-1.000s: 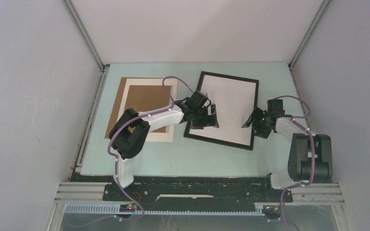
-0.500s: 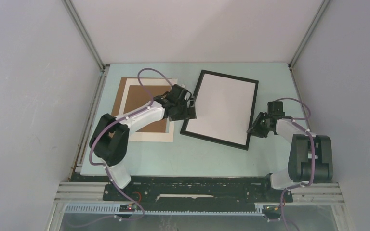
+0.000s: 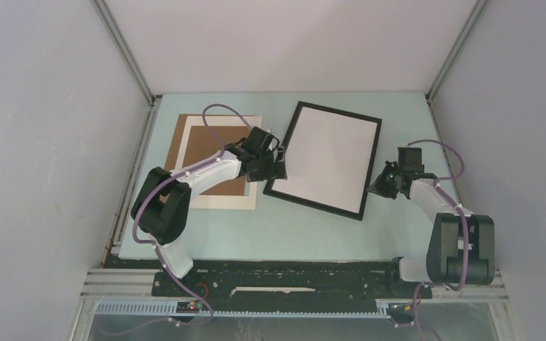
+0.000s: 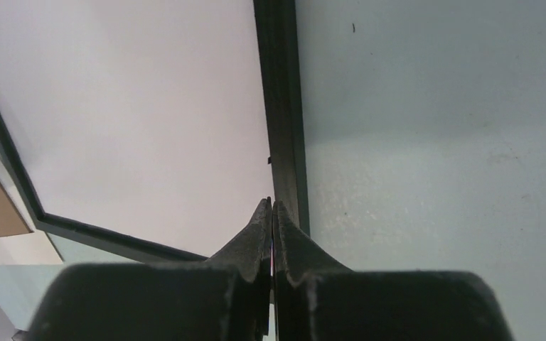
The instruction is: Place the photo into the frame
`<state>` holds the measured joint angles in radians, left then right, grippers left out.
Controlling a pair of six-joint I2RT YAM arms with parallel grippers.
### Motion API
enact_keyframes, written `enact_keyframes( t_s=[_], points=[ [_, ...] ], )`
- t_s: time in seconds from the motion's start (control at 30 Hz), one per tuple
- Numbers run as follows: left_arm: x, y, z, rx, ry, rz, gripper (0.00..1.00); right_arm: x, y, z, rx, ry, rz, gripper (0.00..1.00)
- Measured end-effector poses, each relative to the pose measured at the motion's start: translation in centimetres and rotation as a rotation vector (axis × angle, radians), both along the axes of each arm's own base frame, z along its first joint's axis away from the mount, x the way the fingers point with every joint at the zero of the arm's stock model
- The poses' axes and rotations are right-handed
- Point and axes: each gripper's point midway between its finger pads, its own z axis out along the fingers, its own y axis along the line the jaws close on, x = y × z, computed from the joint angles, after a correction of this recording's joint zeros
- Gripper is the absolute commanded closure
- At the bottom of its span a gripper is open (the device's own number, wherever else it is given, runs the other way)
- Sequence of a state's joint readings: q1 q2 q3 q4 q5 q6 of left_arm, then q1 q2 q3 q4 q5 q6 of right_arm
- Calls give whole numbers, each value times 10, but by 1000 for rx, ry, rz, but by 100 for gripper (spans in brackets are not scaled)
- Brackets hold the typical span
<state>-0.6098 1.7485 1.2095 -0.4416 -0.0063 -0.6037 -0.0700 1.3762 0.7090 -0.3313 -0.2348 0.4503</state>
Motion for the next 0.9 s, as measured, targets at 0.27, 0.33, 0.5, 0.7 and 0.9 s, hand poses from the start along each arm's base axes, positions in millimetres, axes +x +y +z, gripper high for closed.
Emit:
enact_keyframes(
  t_s=[0.27,0.33,0.5,0.7,0.9],
  points=[
    [14,11,0,-73,35,25,5,2,2,6,14,-21,5,39],
    [17,11,-10,-78,61,25,5,2,3,2,21,-11,8,36],
    [22,-3,-36,-88,135,-2,5,-1,6,-19,39,56,15,32],
    [30,-23,-32,-164,148,-30,13,4,13,-21,77,49,38,39],
    [23,-26,-23,-317,130,-11,24,5,13,-23,91,49,45,49]
  ],
)
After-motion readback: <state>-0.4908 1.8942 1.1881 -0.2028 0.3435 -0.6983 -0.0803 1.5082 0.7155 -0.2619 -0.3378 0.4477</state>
